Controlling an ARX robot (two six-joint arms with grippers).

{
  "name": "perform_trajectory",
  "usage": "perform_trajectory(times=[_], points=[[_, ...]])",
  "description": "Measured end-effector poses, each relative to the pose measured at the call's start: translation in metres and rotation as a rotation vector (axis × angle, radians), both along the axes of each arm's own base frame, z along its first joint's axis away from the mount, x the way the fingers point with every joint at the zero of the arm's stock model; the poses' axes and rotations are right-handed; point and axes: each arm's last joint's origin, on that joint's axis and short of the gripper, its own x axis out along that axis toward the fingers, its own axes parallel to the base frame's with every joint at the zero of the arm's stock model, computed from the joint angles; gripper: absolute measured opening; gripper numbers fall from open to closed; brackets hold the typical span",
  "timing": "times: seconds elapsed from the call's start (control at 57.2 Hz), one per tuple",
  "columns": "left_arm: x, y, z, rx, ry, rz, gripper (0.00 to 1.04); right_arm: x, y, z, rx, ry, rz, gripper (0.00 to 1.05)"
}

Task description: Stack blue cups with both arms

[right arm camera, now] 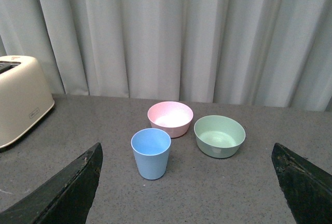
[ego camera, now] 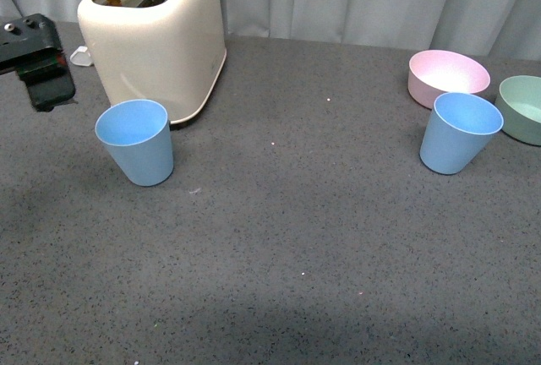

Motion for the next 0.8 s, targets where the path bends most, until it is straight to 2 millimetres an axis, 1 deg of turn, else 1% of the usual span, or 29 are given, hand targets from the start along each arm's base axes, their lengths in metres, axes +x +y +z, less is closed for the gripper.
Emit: perform_trajectory(times=[0.052,0.087,0.21,0.332,0.647,0.7,0.752,0.805], points=[[0.008,-0.002,-0.001,-0.008,0.007,0.001,0.98,0.000,0.000,0.000,0.000,0.000,0.000,0.95],[0.016,-0.004,-0.002,-0.018,0.023,0.002,0.98,0.000,0.000,0.000,0.000,0.000,0.000,0.95],[0.030,-0.005,-0.009,-0.032,0.068,0.010,0.98,0.000,0.000,0.000,0.000,0.000,0.000,0.95],[0.040,-0.008,-0.019,-0.044,0.112,0.011,0.98,0.000,0.000,0.000,0.000,0.000,0.000,0.95],[0.063,-0.017,-0.035,-0.065,0.169,-0.009,0.98,0.000,0.000,0.000,0.000,0.000,0.000,0.95],[0.066,-0.019,-0.038,-0.065,0.188,-0.010,0.92,0.000,0.000,0.000,0.000,0.000,0.000,0.95],[0.068,-0.021,-0.042,-0.075,0.214,-0.012,0.82,0.000,0.000,0.000,0.000,0.000,0.000,0.95],[0.069,-0.023,-0.045,-0.079,0.232,-0.017,0.75,0.000,0.000,0.000,0.000,0.000,0.000,0.95]])
